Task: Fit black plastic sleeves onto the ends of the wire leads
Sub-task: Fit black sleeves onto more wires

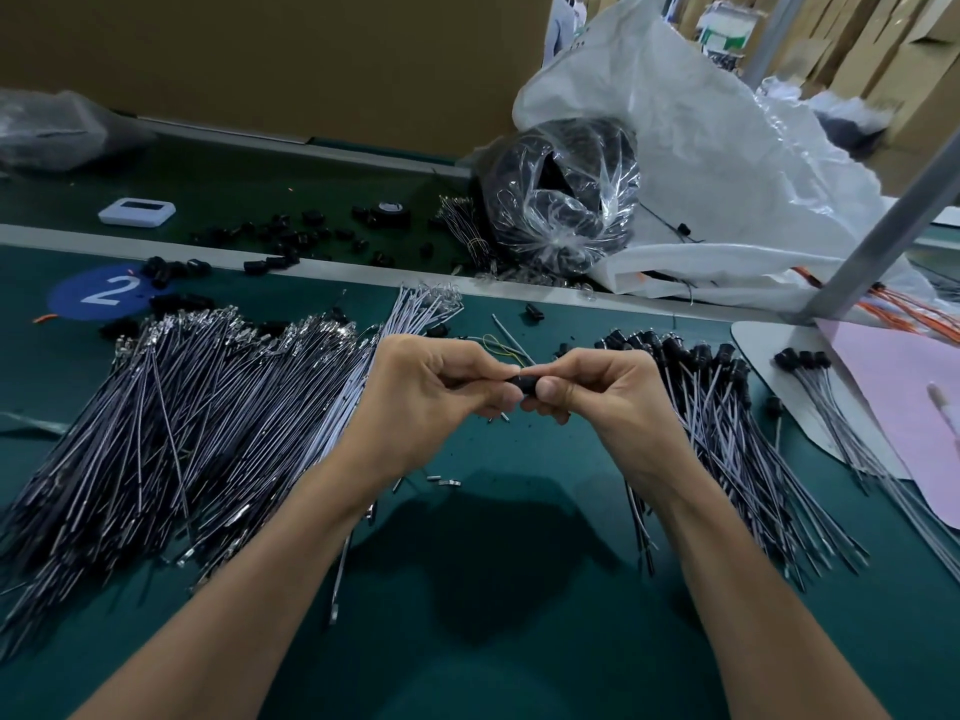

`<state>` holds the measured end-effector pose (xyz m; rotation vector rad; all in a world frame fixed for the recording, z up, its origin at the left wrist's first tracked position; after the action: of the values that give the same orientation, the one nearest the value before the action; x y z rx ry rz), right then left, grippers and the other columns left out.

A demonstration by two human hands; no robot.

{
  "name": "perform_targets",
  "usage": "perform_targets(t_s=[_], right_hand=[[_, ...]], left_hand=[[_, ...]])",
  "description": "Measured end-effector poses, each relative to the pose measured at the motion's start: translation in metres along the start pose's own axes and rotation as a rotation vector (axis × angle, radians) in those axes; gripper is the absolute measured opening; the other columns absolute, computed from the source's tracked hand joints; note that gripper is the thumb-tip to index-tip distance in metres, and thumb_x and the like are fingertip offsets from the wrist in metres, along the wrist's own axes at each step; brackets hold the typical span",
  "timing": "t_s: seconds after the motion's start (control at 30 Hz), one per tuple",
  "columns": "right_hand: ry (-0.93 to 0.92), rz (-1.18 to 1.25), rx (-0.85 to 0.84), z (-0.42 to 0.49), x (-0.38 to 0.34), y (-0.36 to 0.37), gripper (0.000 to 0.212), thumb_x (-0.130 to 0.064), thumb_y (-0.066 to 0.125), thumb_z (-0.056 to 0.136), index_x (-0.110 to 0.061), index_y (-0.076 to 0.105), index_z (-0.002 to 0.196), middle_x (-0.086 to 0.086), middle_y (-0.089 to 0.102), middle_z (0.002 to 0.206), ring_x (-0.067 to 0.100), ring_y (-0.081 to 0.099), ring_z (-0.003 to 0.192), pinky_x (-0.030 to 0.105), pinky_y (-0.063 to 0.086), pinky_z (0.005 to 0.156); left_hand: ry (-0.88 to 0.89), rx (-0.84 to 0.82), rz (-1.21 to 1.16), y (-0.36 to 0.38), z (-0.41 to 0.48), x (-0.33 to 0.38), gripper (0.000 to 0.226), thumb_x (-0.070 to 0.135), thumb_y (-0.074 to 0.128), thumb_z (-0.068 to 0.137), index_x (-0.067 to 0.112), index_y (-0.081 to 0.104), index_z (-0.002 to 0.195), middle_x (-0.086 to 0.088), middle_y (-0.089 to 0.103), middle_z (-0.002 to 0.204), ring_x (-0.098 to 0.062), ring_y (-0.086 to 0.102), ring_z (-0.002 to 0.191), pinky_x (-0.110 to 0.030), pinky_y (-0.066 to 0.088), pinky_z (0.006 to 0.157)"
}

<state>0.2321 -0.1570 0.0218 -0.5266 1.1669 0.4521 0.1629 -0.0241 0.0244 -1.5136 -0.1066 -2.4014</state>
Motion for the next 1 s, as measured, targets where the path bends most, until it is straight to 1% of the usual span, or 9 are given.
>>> perform_targets(t_s=[0.23,0.3,0.37,0.47,0.63,0.73,0.83,0.93,1.0], right_hand=[[-0.089,0.015,0.028,0.006,-0.019,0.000,0.009,-0.004,0.068,0.083,-0.010,0.073,0.088,-0.001,0.074,0.074,0.006,0.066,0.068,0.016,0.048,0.065],[-0.105,0.042,0.052,0.008,-0.022,0.000,0.007,-0.009,0.068,0.084,-0.008,0.072,0.090,0.000,0.074,0.080,0.009,0.067,0.072,0.019,0.051,0.070],[-0.095,0.067,0.106,0.006,-0.021,-0.007,0.012,-0.014,0.066,0.083,-0.006,0.070,0.091,0.003,0.073,0.080,0.011,0.064,0.069,0.022,0.051,0.069],[-0.043,0.143,0.163,0.000,-0.025,-0.032,0.016,-0.021,0.062,0.083,-0.012,0.074,0.089,0.004,0.071,0.081,0.012,0.063,0.073,0.024,0.054,0.072],[-0.058,0.203,0.239,-0.008,-0.060,-0.094,0.030,-0.022,0.055,0.092,-0.018,0.076,0.071,-0.005,0.071,0.073,0.008,0.064,0.065,0.020,0.054,0.064],[-0.041,0.005,0.338,-0.013,-0.085,-0.138,0.036,-0.021,0.055,0.093,-0.020,0.074,0.063,-0.009,0.067,0.065,0.006,0.059,0.059,0.017,0.051,0.060],[0.078,-0.453,0.276,-0.008,-0.088,-0.156,0.029,-0.033,0.064,0.090,-0.019,0.074,0.067,-0.005,0.065,0.063,0.005,0.055,0.056,0.021,0.048,0.058],[0.263,-0.955,0.199,0.006,-0.063,-0.147,0.037,-0.045,0.061,0.086,-0.010,0.073,0.090,0.005,0.067,0.076,0.014,0.057,0.063,0.027,0.045,0.059],[0.279,-1.163,0.217,0.014,-0.056,-0.133,0.039,-0.043,0.056,0.093,-0.009,0.069,0.106,0.009,0.069,0.091,0.021,0.061,0.076,0.031,0.049,0.070]], left_hand=[[0.015,0.065,-0.051,-0.006,0.005,0.013,0.024,-0.001,0.077,0.073,0.019,0.073,0.085,0.000,0.076,0.077,-0.010,0.070,0.064,-0.021,0.057,0.065],[-0.001,0.055,-0.045,-0.006,0.004,0.012,0.025,0.011,0.078,0.073,0.023,0.072,0.094,0.001,0.076,0.079,-0.017,0.072,0.068,-0.025,0.058,0.069],[-0.045,0.027,-0.025,-0.003,0.002,0.008,0.046,0.027,0.081,0.071,0.031,0.064,0.113,-0.003,0.077,0.084,-0.024,0.072,0.079,-0.038,0.057,0.080],[-0.061,0.082,-0.037,-0.008,-0.001,0.001,0.057,0.048,0.076,0.076,0.036,0.053,0.127,-0.007,0.077,0.086,-0.024,0.072,0.089,-0.048,0.055,0.089],[-0.053,0.299,-0.105,-0.031,0.001,-0.001,0.062,0.056,0.054,0.088,0.010,0.057,0.130,0.000,0.077,0.081,-0.016,0.074,0.080,-0.023,0.056,0.074],[-0.058,0.331,-0.124,-0.033,0.001,-0.003,0.051,0.054,0.050,0.089,0.014,0.063,0.118,-0.002,0.076,0.077,-0.018,0.073,0.073,-0.021,0.054,0.067],[-0.055,0.361,-0.108,-0.035,0.001,-0.005,0.049,0.058,0.047,0.089,0.018,0.067,0.110,-0.002,0.075,0.074,-0.018,0.073,0.070,-0.022,0.055,0.065],[-0.070,0.420,-0.105,-0.041,0.001,-0.008,0.050,0.059,0.040,0.089,0.020,0.069,0.102,-0.001,0.075,0.072,-0.018,0.072,0.068,-0.027,0.057,0.065],[-0.090,0.462,-0.116,-0.046,0.000,-0.011,0.048,0.057,0.038,0.091,0.021,0.069,0.099,-0.001,0.074,0.071,-0.020,0.072,0.067,-0.031,0.058,0.066]])
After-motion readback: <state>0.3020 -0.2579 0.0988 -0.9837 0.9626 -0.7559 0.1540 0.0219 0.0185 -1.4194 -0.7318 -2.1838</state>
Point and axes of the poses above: each hand's wrist, its own z-axis towards the middle knuckle, its own y-axis out of the palm, x = y × z, the point moved 8 cm from there along z, towards the middle knuckle
